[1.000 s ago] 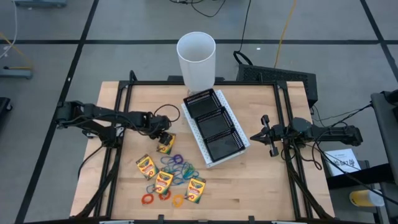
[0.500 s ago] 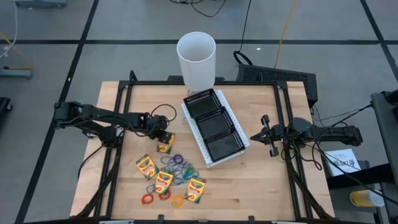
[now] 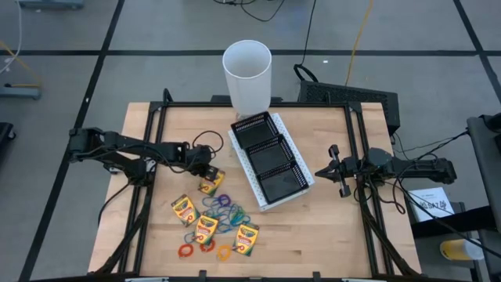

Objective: Pick & Place Office Desk Supplies
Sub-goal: Put the crayon box into the top black bin on the shelf

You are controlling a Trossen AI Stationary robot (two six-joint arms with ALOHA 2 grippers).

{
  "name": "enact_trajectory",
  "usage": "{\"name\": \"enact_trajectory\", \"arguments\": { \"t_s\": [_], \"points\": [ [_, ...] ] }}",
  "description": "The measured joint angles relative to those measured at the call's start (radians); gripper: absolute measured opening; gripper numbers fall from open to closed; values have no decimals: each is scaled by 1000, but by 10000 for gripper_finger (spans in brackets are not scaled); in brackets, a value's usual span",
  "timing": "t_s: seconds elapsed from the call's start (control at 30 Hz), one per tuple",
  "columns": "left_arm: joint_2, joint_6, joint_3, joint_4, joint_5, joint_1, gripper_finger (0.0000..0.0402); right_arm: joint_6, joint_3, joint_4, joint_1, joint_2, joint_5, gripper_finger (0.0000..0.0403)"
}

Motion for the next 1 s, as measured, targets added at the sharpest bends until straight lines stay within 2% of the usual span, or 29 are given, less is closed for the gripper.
{"name": "enact_trajectory", "arguments": {
  "t_s": [0.1,0.43,1.0],
  "points": [
    [0,16,0,1,-3,0,5,0,0,0,0,0,0,0],
    [-45,51,6,-16,-26,-1,3,0,0,0,0,0,0,0],
    [-305,125,23,-61,-153,-46,1,0,0,0,0,0,0,0]
  ]
}}
